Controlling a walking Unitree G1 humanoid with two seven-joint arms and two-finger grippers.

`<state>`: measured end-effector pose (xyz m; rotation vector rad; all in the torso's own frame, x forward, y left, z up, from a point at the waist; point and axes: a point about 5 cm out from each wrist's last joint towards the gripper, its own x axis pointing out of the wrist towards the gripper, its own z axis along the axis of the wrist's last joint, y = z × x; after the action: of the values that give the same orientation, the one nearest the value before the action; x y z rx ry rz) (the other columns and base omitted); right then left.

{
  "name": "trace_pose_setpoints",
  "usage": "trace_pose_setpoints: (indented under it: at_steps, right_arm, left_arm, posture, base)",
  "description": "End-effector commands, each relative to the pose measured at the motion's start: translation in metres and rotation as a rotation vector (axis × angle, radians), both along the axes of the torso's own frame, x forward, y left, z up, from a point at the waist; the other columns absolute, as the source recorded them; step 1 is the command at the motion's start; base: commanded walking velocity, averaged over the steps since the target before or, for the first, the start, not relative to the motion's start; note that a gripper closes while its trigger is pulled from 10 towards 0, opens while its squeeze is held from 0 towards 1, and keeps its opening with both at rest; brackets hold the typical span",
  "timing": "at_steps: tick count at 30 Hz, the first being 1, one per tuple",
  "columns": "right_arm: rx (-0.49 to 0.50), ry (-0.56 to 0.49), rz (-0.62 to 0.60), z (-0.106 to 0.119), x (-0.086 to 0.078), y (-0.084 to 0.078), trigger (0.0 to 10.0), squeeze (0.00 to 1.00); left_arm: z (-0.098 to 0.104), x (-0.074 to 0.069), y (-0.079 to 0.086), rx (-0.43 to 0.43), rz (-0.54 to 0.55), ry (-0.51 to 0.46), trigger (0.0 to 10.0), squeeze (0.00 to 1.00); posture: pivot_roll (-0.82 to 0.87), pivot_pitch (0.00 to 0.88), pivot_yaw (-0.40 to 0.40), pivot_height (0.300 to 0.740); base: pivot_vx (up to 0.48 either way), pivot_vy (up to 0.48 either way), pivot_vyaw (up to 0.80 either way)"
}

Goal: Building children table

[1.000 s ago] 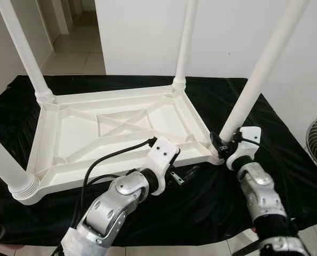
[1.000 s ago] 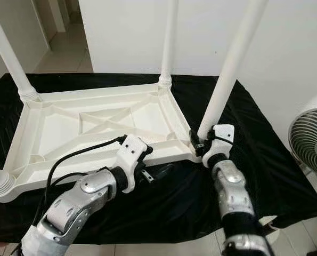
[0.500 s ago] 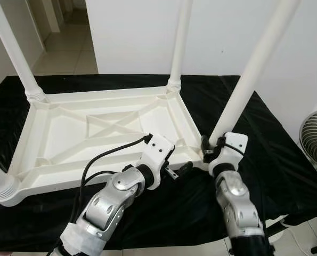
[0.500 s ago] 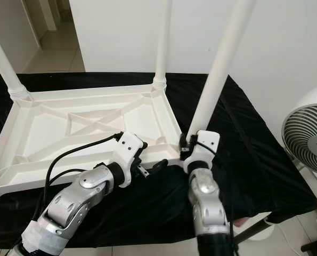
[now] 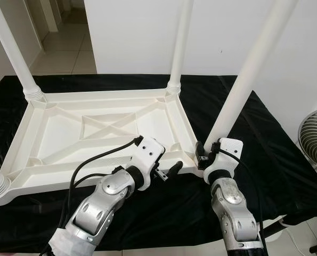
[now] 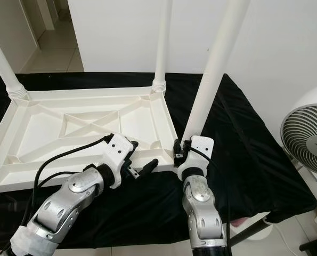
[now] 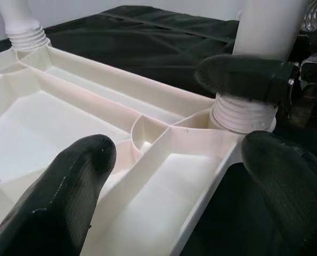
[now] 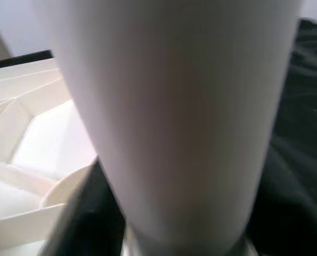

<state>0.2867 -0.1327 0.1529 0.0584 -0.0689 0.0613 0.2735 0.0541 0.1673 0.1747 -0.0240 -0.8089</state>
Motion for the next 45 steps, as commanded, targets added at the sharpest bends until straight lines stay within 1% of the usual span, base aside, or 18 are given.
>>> trace_pose_setpoints:
  at_steps: [1,4,5,8,9,12,15,17,20,22,26,27,28,29,34,38,41,45]
  right_arm:
    - [0.003,0.014,0.081,0.0,0.002,0.003,10.0,1.0]
    - [-0.028,0.011,0.12,0.003,0.006,-0.004,10.0,1.0]
    - [-0.031,0.01,0.132,0.004,0.008,-0.007,10.0,0.39]
    - [-0.039,0.009,0.176,0.007,0.01,-0.011,10.0,0.39]
    - [-0.058,0.001,0.224,0.008,0.01,-0.013,10.0,0.0]
    - [-0.094,-0.002,0.371,0.009,0.008,-0.018,10.0,0.0]
    - [-0.09,0.006,0.399,0.009,0.008,-0.02,10.0,0.0]
    - [-0.163,0.0,0.456,0.007,0.012,-0.032,10.0,0.0]
    - [-0.2,-0.004,0.473,0.007,0.014,-0.038,10.0,0.0]
    - [-0.261,0.007,0.523,0.003,0.018,-0.049,10.0,0.0]
    - [-0.273,0.021,0.548,-0.002,0.02,-0.052,10.0,0.0]
    - [-0.27,0.033,0.57,-0.005,0.02,-0.053,2.9,0.0]
    - [-0.27,0.033,0.57,-0.005,0.02,-0.053,2.9,0.0]
    - [-0.277,0.042,0.582,-0.008,0.021,-0.053,0.1,0.0]
    - [-0.242,0.057,0.589,-0.015,0.019,-0.054,0.0,0.0]
    - [-0.243,0.06,0.591,-0.018,0.018,-0.054,0.0,0.0]
    - [-0.235,0.07,0.569,-0.021,0.018,-0.055,0.0,0.0]
    - [-0.206,0.098,0.466,-0.031,0.018,-0.053,0.0,0.0]
  left_arm:
    - [-0.002,-0.004,-0.006,0.016,-0.095,0.003,10.0,0.0]
    - [0.001,-0.006,-0.01,0.013,-0.115,-0.025,10.0,0.0]
    - [0.002,-0.007,-0.011,0.013,-0.123,-0.03,10.0,0.0]
    - [0.002,-0.009,-0.013,0.009,-0.138,-0.028,10.0,0.0]
    - [0.001,-0.012,-0.015,0.008,-0.156,-0.016,10.0,0.0]
    - [0.0,-0.017,-0.02,-0.003,-0.185,0.007,10.0,0.0]
    - [0.0,-0.018,-0.021,-0.008,-0.187,0.01,10.0,0.0]
    - [0.001,-0.02,-0.023,-0.039,-0.192,0.016,10.0,0.0]
    - [0.001,-0.022,-0.024,-0.043,-0.204,0.021,10.0,0.0]
    - [-0.002,-0.025,-0.023,-0.04,-0.221,0.04,10.0,0.0]
    - [-0.002,-0.025,-0.021,-0.029,-0.229,0.039,10.0,0.0]
    - [-0.003,-0.024,-0.021,-0.021,-0.23,0.038,10.0,0.0]
    - [-0.003,-0.024,-0.021,-0.021,-0.23,0.038,10.0,0.0]
    - [-0.003,-0.023,-0.021,-0.018,-0.23,0.039,10.0,0.0]
    - [-0.004,-0.024,-0.022,-0.019,-0.233,0.05,10.0,0.0]
    - [-0.005,-0.025,-0.022,-0.021,-0.232,0.057,10.0,0.0]
    - [-0.006,-0.026,-0.021,-0.024,-0.226,0.073,10.0,0.0]
    - [-0.012,-0.026,-0.021,-0.015,-0.217,0.091,10.0,0.0]
  posture:
    - [0.0,0.033,-0.031,0.74]
    - [0.0,0.028,-0.032,0.74]
    - [0.0,0.025,-0.031,0.74]
    - [0.0,0.022,-0.031,0.74]
    - [0.0,0.017,-0.03,0.74]
    - [0.0,0.01,-0.026,0.74]
    - [0.0,0.008,-0.026,0.74]
    - [0.0,0.0,-0.018,0.74]
    - [0.0,0.0,-0.018,0.74]
    - [0.0,0.0,-0.01,0.74]
    - [0.0,0.001,-0.009,0.74]
    - [0.01,0.001,-0.009,0.74]
    - [0.01,0.001,-0.009,0.74]
    - [0.01,0.001,-0.008,0.74]
    - [0.01,0.011,-0.007,0.74]
    - [0.01,0.012,-0.005,0.74]
    - [0.0,0.018,-0.002,0.74]
    - [0.0,0.017,-0.007,0.74]
  base:
    - [0.0,0.0,0.0]
    - [0.0,0.0,0.0]
    - [0.0,0.0,0.0]
    - [0.0,0.0,0.0]
    - [0.0,0.0,0.0]
    - [0.0,0.0,0.0]
    - [0.0,0.0,0.0]
    - [0.0,0.0,0.0]
    - [0.0,0.0,0.0]
    - [0.0,0.0,0.0]
    - [0.0,0.0,0.0]
    - [0.0,0.0,0.0]
    - [0.0,0.0,0.0]
    - [0.0,0.0,0.0]
    - [0.0,0.0,0.0]
    - [0.0,0.0,0.0]
    - [0.0,0.0,0.0]
    - [0.0,0.0,0.0]
